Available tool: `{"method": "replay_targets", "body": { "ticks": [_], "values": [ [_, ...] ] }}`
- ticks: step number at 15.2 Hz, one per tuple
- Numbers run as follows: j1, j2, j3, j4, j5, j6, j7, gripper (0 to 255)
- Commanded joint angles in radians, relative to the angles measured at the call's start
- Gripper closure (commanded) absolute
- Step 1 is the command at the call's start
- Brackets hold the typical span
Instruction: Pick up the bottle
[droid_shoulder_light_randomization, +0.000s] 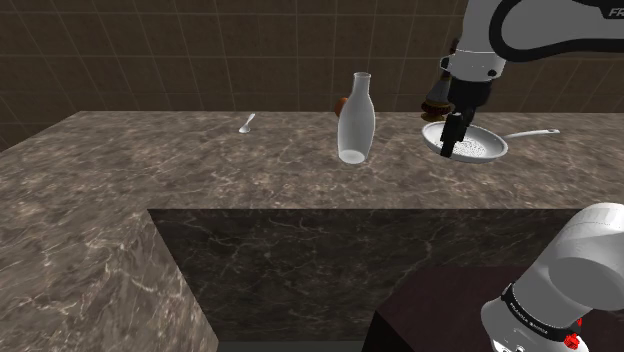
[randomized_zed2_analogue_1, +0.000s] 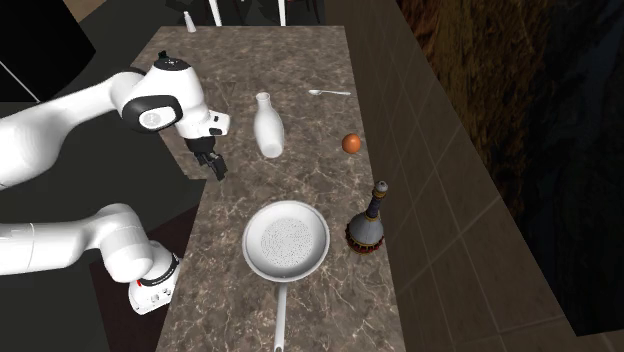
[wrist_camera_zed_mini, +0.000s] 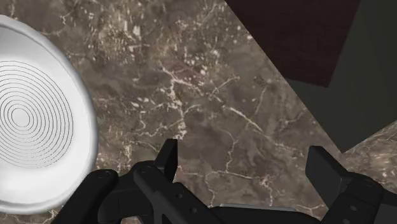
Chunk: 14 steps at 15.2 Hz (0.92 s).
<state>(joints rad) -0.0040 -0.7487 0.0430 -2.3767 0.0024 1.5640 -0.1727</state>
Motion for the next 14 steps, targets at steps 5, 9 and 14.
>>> {"method": "replay_targets", "body": {
  "ticks": [5,9,14],
  "values": [
    [-0.024,-0.005,-0.099,-0.015,-0.044,0.106,-0.117,0],
    [-0.040,0.015,-0.202,-0.010,-0.069,0.214,-0.235,0],
    [-0.038,0.071,-0.339,0.026,-0.068,0.345,-0.388,0]
  ]
}}
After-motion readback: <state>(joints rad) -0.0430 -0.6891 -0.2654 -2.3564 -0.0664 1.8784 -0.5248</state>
